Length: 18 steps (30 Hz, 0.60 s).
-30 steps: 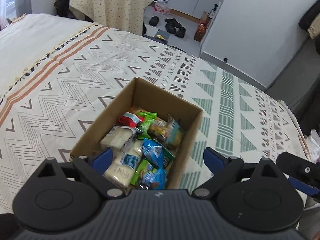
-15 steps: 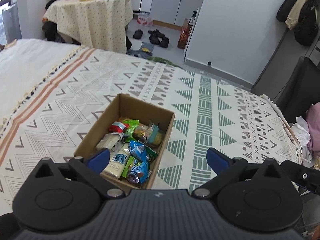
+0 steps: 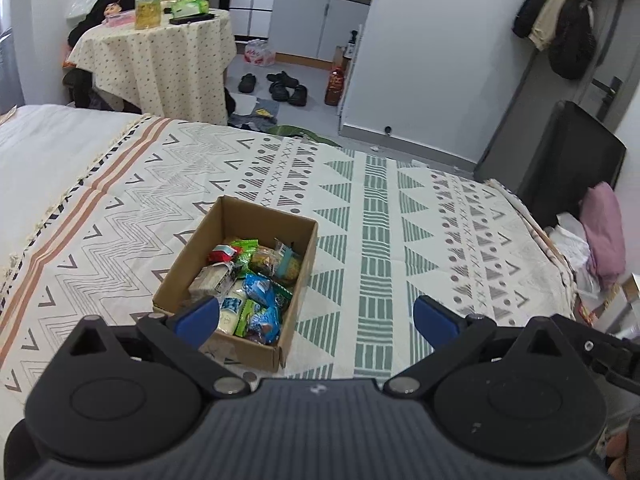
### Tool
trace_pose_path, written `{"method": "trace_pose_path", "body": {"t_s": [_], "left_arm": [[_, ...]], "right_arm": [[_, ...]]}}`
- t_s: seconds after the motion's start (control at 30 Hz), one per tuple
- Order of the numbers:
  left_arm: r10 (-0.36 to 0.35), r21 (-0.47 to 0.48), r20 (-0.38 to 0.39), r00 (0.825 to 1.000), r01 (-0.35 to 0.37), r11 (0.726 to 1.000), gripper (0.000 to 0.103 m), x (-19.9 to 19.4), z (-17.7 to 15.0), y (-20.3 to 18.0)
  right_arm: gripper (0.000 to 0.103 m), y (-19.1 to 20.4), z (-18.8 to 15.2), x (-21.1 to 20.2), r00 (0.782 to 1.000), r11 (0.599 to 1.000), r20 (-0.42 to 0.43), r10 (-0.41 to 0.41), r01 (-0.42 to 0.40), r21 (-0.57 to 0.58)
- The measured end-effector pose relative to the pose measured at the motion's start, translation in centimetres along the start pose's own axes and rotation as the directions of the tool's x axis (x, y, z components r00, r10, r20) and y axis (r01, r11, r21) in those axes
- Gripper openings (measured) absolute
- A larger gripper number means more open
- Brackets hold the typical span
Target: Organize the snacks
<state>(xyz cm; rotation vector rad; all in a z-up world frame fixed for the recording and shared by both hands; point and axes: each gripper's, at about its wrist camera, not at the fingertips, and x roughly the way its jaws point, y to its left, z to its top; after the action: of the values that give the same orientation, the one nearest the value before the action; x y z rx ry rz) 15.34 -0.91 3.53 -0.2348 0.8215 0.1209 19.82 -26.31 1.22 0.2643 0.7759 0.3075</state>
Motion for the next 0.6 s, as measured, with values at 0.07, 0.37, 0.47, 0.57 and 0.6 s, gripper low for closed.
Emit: {"method": "trace_pose_path", "body": {"t_s": [0.07, 0.37, 0.47, 0.57, 0.6], "left_arm": [[-0.011, 0.019, 0.004, 1.000, 0.011, 1.000, 0.103, -0.8, -0.3, -0.2], [-0.073, 0.055, 0.044, 0.996, 0.070, 0.996, 0.103, -4.1, -1.7, 0.0], [-0.093, 0.059, 0.059, 0.994, 0.090, 0.994, 0.103, -5.2, -2.1, 0.4], [-0.104, 0.067, 0.071, 0.992, 0.099, 0.993, 0.103, -6.4, -2.5, 0.6], [-0.107, 0.070, 0.075, 0.991, 0.102, 0.992, 0.103, -6.7, -2.7, 0.7]], "right_arm": [[0.103, -0.1, -0.4, -0.6, 1.000, 1.000, 0.010, -0.006, 0.006, -0.005], [0.103, -0.1, -1.7, -3.8, 0.997, 1.000, 0.076, -0.015, 0.016, -0.013], [0.103, 0.0, -2.2, -4.6, 0.996, 1.000, 0.092, -0.020, 0.021, -0.014], [0.103, 0.2, -2.7, -5.5, 0.994, 0.999, 0.110, -0.020, 0.023, -0.027], [0.103, 0.3, -2.9, -5.9, 0.993, 0.999, 0.118, -0.022, 0.026, -0.029]]}}
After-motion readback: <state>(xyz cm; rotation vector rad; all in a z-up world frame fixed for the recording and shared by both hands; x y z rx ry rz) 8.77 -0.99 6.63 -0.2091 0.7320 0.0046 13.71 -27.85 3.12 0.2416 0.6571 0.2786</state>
